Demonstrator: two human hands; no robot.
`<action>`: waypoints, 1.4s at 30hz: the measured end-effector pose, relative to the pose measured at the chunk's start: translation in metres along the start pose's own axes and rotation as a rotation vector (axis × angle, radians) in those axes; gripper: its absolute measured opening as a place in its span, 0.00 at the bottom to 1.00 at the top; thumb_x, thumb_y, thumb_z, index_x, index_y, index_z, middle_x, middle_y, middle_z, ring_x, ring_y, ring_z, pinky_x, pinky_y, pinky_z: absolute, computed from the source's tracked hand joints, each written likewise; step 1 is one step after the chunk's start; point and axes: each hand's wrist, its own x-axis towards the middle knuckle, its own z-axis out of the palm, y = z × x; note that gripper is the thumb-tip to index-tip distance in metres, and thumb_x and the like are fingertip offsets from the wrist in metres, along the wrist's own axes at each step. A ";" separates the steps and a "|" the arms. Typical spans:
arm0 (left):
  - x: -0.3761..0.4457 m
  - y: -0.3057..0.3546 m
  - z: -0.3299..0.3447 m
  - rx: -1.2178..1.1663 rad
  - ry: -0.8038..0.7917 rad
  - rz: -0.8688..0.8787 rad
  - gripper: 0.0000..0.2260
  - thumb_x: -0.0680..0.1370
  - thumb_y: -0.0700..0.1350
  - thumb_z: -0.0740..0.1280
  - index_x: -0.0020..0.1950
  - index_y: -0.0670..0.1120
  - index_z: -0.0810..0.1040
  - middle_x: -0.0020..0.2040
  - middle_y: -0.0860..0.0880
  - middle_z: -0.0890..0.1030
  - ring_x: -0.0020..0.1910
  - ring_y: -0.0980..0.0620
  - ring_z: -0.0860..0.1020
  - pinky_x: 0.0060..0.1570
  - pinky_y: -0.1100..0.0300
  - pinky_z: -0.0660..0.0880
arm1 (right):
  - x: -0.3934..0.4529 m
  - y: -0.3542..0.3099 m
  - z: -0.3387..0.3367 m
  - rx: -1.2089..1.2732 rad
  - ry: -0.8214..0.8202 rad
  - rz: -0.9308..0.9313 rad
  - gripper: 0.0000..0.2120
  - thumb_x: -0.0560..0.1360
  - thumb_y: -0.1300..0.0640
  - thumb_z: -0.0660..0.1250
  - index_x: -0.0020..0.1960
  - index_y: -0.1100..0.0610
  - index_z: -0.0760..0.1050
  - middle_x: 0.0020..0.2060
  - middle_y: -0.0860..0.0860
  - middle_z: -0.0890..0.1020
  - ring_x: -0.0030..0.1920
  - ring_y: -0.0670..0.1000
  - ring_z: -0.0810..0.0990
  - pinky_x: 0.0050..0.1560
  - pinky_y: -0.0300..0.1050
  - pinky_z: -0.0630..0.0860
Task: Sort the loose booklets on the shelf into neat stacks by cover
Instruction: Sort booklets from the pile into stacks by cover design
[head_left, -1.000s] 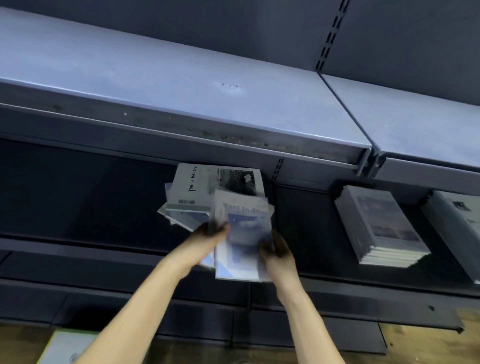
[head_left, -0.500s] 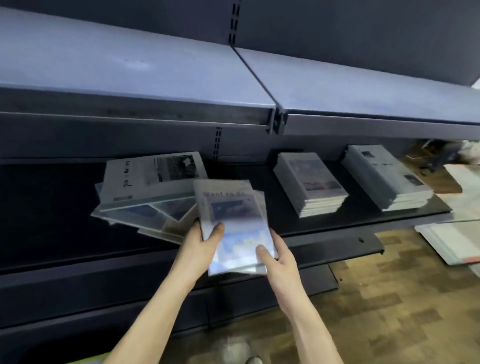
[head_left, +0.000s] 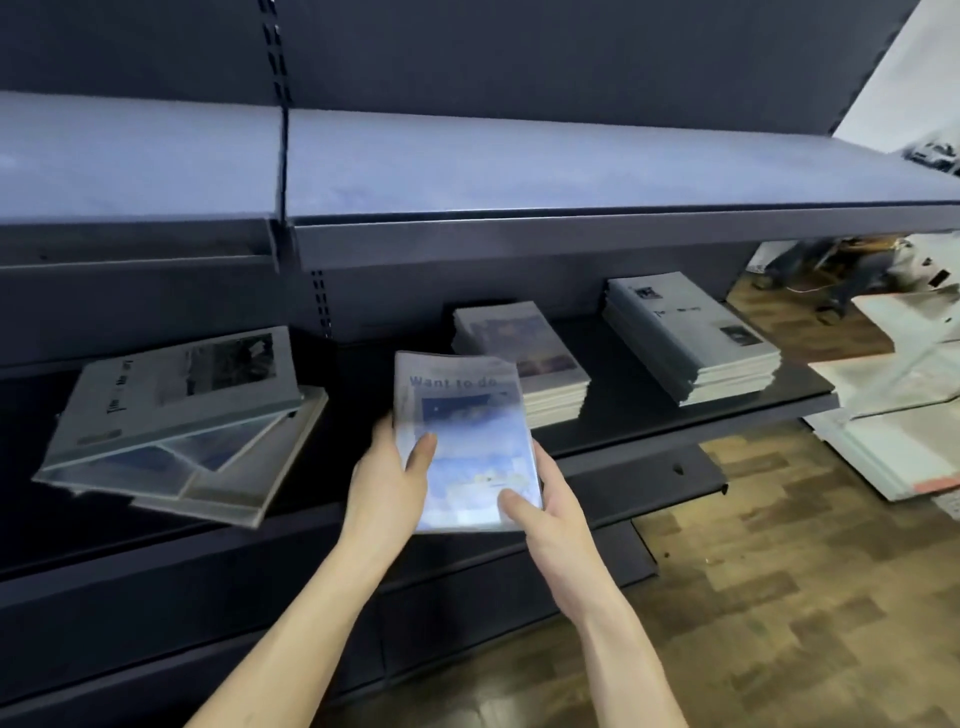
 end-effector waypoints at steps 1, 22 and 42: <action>0.000 0.004 0.009 -0.006 0.017 -0.001 0.24 0.82 0.51 0.61 0.76 0.45 0.63 0.71 0.47 0.73 0.69 0.46 0.71 0.55 0.64 0.64 | 0.003 0.001 -0.009 -0.001 0.000 -0.001 0.29 0.78 0.70 0.61 0.71 0.43 0.69 0.62 0.43 0.81 0.63 0.44 0.78 0.62 0.42 0.74; 0.042 0.076 0.119 0.030 0.128 0.059 0.22 0.80 0.44 0.65 0.74 0.52 0.65 0.61 0.49 0.77 0.57 0.52 0.76 0.42 0.71 0.67 | 0.112 -0.019 -0.118 -0.148 0.031 -0.091 0.28 0.76 0.63 0.65 0.74 0.50 0.64 0.63 0.48 0.71 0.60 0.45 0.72 0.63 0.40 0.69; 0.140 0.051 0.156 0.250 0.118 0.020 0.27 0.83 0.46 0.59 0.80 0.52 0.52 0.76 0.44 0.60 0.67 0.46 0.72 0.59 0.56 0.75 | 0.199 0.014 -0.115 -0.271 0.042 -0.047 0.24 0.80 0.59 0.65 0.74 0.50 0.66 0.63 0.45 0.76 0.64 0.45 0.76 0.61 0.34 0.73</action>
